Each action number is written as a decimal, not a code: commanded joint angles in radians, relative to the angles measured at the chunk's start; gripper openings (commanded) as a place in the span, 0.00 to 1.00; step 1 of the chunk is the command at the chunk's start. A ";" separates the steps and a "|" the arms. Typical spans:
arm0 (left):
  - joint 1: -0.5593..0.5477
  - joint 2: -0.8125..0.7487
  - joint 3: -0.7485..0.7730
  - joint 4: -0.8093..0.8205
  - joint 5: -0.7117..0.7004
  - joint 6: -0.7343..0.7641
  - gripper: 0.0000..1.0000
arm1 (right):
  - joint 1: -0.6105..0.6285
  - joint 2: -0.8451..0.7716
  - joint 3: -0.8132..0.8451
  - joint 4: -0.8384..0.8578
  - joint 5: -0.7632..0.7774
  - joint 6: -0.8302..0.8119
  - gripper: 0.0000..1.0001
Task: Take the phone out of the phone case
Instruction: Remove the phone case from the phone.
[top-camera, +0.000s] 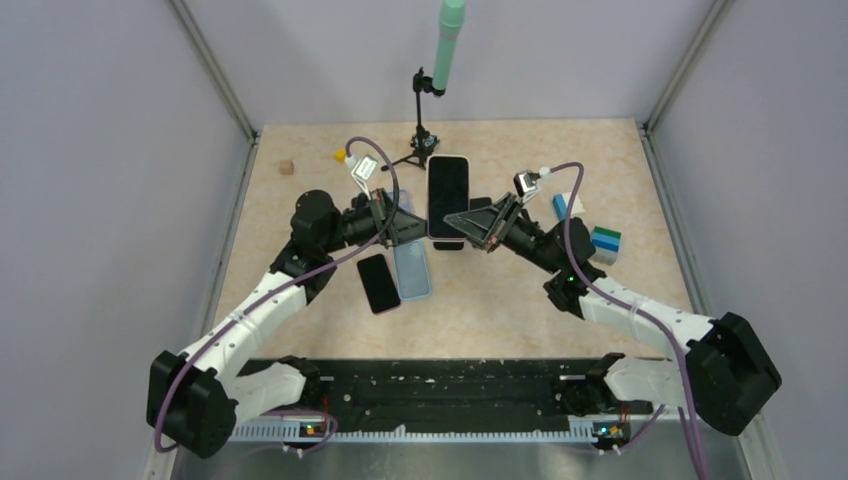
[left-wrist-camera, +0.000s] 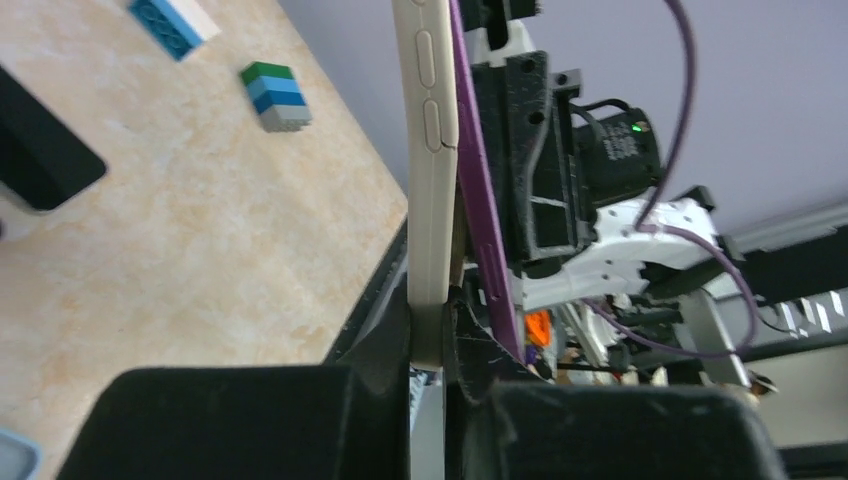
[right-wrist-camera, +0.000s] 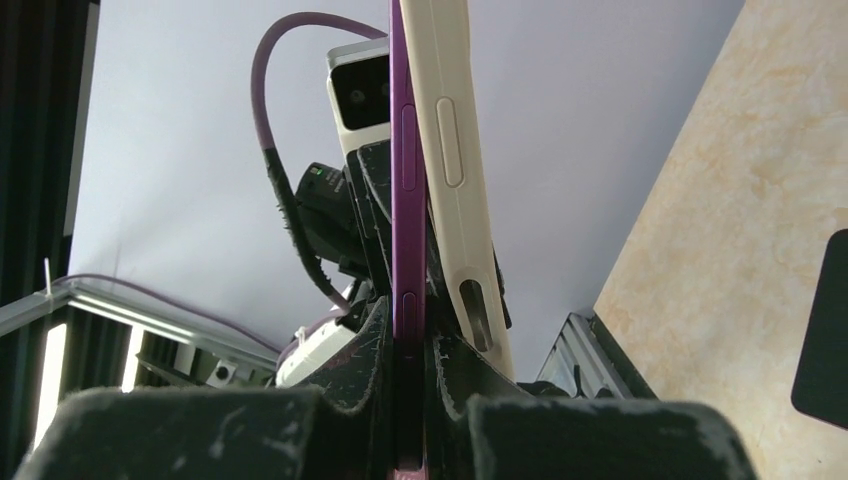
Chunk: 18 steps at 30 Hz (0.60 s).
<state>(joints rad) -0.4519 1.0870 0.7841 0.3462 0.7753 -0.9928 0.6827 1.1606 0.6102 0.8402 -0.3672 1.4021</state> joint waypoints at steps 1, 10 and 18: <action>-0.004 -0.012 0.072 -0.170 -0.216 0.139 0.00 | 0.010 -0.004 0.069 0.081 -0.113 -0.023 0.00; -0.004 -0.036 0.100 -0.389 -0.556 0.242 0.00 | 0.009 -0.056 0.054 0.120 -0.193 -0.094 0.00; -0.014 0.052 0.107 -0.397 -0.419 0.141 0.00 | -0.033 -0.185 0.007 -0.264 -0.132 -0.269 0.00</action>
<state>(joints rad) -0.4538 1.0958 0.8516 -0.0616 0.3019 -0.8001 0.6804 1.0679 0.6098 0.7368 -0.5362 1.2533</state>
